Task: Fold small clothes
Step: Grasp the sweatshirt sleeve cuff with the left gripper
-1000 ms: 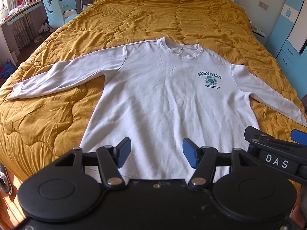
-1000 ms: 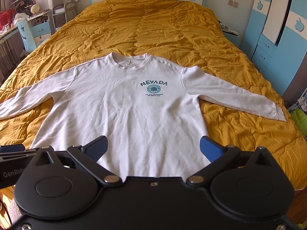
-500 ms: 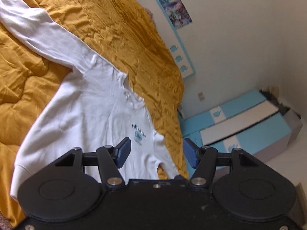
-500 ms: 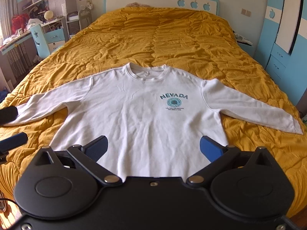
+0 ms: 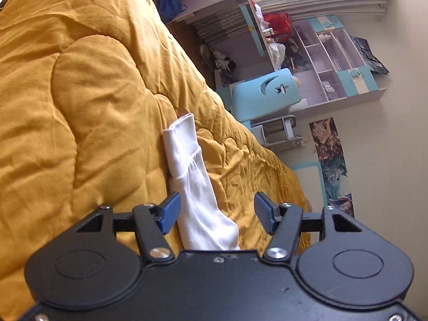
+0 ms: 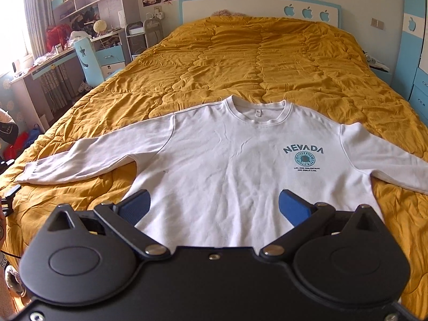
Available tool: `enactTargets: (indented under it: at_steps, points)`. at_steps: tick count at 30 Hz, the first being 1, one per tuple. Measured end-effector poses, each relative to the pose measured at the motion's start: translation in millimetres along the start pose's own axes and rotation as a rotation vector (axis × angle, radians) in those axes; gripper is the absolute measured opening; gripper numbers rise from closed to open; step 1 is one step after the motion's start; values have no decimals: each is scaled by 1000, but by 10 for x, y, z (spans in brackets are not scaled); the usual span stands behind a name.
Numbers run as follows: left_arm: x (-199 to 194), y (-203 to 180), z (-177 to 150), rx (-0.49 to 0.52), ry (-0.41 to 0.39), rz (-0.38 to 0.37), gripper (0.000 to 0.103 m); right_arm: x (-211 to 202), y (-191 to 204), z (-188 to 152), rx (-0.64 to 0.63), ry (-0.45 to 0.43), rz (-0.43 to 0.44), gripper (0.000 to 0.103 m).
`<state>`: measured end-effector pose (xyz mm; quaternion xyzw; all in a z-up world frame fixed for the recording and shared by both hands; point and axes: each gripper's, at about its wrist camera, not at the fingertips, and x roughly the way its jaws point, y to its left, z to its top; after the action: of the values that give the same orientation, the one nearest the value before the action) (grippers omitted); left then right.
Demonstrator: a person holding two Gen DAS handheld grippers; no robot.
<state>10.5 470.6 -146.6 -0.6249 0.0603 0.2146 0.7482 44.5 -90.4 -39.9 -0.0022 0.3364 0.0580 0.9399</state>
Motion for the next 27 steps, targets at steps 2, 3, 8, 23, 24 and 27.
enactTargets:
  at_steps: [2,3,8,23,24,27]
  points:
    - [146,-1,58,19,-9,17,61,80,41,1,-9,23,-7,103]
    - [208,10,71,23,-13,29,61,112,66,-2,-17,32,-9,103]
    - [378,124,77,23,-34,141,61,202,175,-20,-69,57,-19,103]
    - [389,72,-37,6,-57,61,3,281,-113,-49,-9,106,-51,103]
    - [389,-10,-67,14,-53,33,3,271,-143,-51,-3,105,-50,103]
    - [414,-417,-279,73,-12,-80,3,228,-294,-85,22,96,-49,103]
